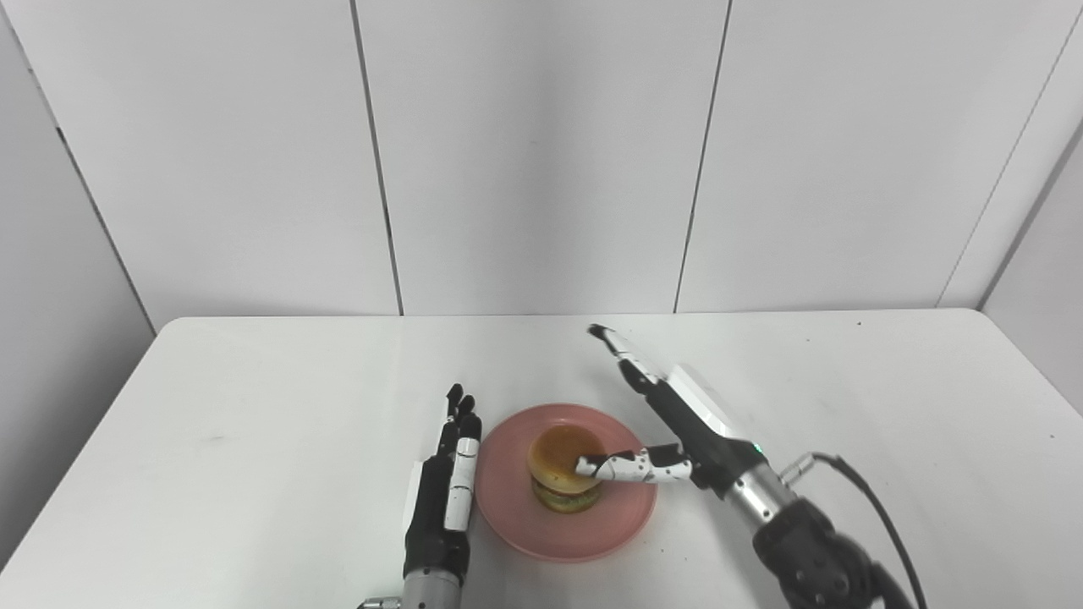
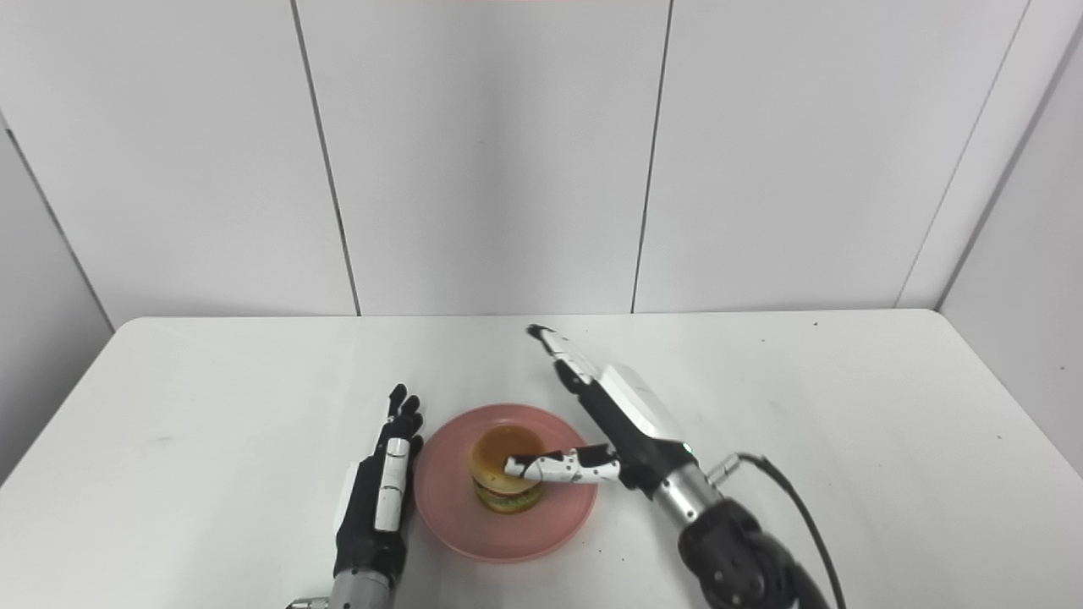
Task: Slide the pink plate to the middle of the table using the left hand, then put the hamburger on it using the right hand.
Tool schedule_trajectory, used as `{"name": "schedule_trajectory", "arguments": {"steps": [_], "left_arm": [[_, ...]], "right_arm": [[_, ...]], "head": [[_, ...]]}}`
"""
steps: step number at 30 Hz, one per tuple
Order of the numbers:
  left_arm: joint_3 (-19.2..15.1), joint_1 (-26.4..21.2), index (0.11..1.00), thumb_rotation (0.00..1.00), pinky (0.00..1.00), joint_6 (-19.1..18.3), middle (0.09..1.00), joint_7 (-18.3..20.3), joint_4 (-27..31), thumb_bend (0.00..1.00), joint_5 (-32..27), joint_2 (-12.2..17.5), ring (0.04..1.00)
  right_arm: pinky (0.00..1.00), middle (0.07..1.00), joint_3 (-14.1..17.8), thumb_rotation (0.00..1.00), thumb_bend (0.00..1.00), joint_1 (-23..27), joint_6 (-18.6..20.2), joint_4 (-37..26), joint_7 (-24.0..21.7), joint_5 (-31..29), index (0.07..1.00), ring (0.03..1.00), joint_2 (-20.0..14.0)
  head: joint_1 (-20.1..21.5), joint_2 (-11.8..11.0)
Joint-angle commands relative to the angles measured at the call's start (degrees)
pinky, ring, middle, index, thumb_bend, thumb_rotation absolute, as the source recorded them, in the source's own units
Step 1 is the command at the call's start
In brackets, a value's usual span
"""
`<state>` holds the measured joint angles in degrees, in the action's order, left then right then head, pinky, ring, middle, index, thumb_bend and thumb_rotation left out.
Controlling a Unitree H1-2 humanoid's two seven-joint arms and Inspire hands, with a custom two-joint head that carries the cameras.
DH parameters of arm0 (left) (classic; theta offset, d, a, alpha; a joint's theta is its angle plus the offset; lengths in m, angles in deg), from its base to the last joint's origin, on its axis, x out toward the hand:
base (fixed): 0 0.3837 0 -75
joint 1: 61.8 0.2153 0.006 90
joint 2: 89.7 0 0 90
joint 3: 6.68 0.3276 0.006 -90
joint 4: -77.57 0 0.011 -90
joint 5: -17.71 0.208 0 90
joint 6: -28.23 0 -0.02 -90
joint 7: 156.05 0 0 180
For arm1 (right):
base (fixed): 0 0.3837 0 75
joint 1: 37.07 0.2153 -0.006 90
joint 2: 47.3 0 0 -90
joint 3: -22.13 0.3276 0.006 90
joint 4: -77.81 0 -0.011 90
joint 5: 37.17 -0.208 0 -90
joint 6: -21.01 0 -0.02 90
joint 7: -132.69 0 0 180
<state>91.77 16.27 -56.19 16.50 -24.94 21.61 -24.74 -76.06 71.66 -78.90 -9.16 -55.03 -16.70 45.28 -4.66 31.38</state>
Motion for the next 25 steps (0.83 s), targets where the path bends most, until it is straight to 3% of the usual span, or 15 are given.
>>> {"name": "schedule_trajectory", "arguments": {"steps": [1,2,4,8,11,16,21,25], "left_arm": [[-0.5,2.8,1.0,1.0,1.0,1.7,1.0,-0.9,-3.8,0.75,-0.3,-2.2,1.0],[-0.6,2.8,1.0,1.0,1.0,1.8,1.0,-0.9,-3.9,0.75,-0.5,-2.3,1.0],[-0.5,3.0,1.0,1.0,1.0,1.8,1.0,-0.9,-3.7,0.75,-0.5,-2.3,1.0],[0.1,3.4,1.0,1.0,1.0,1.3,1.0,-0.6,-2.8,0.77,0.2,-1.4,1.0],[0.2,3.3,1.0,1.0,1.0,3.4,1.0,-1.5,-3.7,0.75,1.4,-1.2,1.0],[-0.3,2.8,1.0,1.0,1.0,4.5,1.0,-1.1,-4.8,0.75,0.1,-1.3,1.0],[-0.1,3.2,1.0,1.0,1.0,1.2,1.0,0.3,-2.7,0.79,-1.1,-1.0,1.0],[-0.3,2.8,1.0,1.0,1.0,4.1,1.0,-1.2,-4.2,0.74,0.0,-1.3,1.0]], "right_arm": [[0.99,1.0,2.1,0.83,0.69,0.2,-2.0,-1.2,3.7,-2.6,1.0,1.0,2.3],[1.0,1.0,2.8,0.91,0.66,-0.1,-2.7,-0.6,4.8,-3.2,1.0,1.0,3.2],[1.0,1.0,4.1,0.88,0.64,-0.2,-5.1,1.6,6.3,-5.7,1.0,1.0,4.8],[1.0,1.0,6.2,0.87,0.68,-0.8,-5.3,4.3,6.0,-12.7,1.0,1.0,7.4],[1.0,1.0,6.6,0.88,0.66,-1.8,-3.4,3.1,5.2,-15.9,1.0,1.0,8.2],[1.0,1.0,7.1,0.89,0.64,-4.5,3.6,-1.6,3.9,-21.8,1.0,1.0,9.9],[1.0,1.0,7.2,0.93,0.58,-6.5,7.9,-4.9,4.0,-23.4,1.0,1.0,10.8],[1.0,1.0,7.1,0.95,0.54,-8.1,11.3,-6.4,4.1,-23.6,1.0,1.0,11.2]], "head": [[0.0,0.0],[0.0,0.0],[0.1,0.1],[0.4,0.1],[0.6,0.1],[0.6,0.1],[0.7,0.4],[0.9,0.5]]}}
